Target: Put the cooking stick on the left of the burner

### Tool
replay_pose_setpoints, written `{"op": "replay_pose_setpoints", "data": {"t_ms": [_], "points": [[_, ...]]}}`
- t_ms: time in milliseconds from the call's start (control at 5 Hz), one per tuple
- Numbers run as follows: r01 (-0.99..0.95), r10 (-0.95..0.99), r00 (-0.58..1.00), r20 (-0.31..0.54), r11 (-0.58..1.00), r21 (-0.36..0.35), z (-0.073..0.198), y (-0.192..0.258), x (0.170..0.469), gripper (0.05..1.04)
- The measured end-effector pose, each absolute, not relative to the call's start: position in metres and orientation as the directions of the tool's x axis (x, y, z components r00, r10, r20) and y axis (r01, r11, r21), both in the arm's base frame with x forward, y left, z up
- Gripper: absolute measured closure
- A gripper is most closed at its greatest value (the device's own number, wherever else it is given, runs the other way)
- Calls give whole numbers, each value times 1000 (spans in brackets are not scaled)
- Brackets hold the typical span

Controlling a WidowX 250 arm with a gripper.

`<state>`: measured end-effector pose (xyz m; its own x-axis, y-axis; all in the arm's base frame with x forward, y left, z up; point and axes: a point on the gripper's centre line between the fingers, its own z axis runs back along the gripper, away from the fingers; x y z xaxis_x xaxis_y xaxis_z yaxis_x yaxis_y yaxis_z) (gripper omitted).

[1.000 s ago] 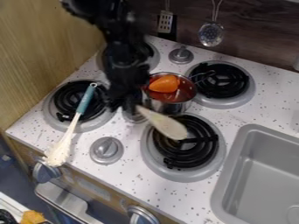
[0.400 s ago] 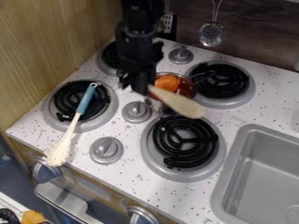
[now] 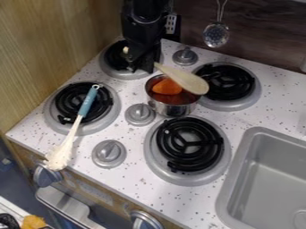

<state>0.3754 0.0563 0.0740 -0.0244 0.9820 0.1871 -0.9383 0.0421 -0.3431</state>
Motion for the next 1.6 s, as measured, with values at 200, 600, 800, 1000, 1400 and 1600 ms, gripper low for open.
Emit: {"op": "replay_pose_setpoints", "data": {"t_ms": [200,600,800,1000,1400,1600], "points": [[-904,980,-49,191,38,-425,68,60,392,961],[-837,976,-57,209,67,-543,63,86,417,961],[-814,973,-46,227,95,-572,58,101,433,961],[-789,973,-69,219,81,-609,55,108,447,961],[-768,975,-132,180,14,-640,38,119,461,961],[-768,976,-146,165,-7,-640,32,127,466,961]]}}
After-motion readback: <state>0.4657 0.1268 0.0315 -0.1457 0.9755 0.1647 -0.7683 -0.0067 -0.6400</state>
